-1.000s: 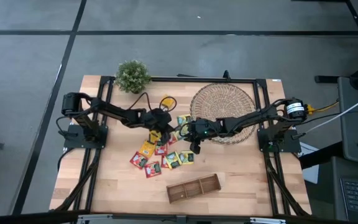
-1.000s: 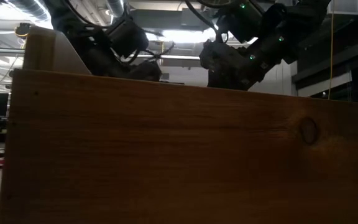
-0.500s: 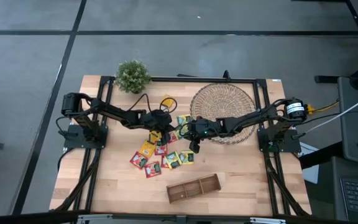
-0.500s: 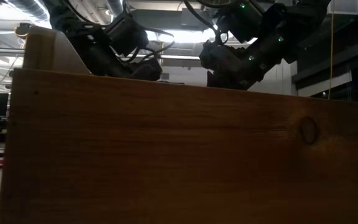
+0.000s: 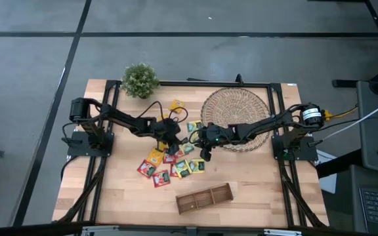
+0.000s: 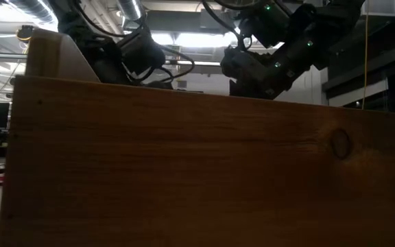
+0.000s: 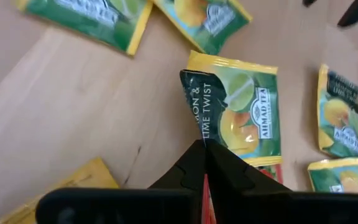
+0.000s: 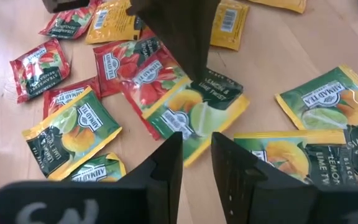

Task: Pick & Place Tea
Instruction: Put the yellow tea bag into the middle slot of the wooden organizer

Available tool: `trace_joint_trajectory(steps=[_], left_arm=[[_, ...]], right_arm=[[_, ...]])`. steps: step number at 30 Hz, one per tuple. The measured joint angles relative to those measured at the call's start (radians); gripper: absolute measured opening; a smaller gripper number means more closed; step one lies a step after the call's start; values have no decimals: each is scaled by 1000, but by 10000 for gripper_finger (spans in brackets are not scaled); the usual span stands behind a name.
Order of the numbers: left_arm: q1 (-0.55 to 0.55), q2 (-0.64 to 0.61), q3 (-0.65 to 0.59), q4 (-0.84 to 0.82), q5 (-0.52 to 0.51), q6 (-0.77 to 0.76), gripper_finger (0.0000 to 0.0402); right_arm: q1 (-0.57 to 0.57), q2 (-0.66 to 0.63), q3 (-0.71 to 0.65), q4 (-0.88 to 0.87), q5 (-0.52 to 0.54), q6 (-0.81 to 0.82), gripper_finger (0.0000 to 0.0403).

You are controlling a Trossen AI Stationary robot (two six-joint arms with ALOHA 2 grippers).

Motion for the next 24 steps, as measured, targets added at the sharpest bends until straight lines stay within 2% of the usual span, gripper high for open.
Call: trace_joint_trajectory(steps=[7, 17, 20, 24], left_arm=[[7, 3, 0, 12, -28, 7, 16], [8, 3, 0, 16, -28, 19, 57], [8, 3, 0, 28, -28, 19, 49], [8, 3, 0, 56, -19, 19, 12]], right_arm=[[10, 0, 0, -8, 0, 0, 87], [12, 0, 0, -9, 0, 0, 87], [12, 0, 0, -9, 0, 0, 87], [12, 0, 0, -25, 0, -1, 87]])
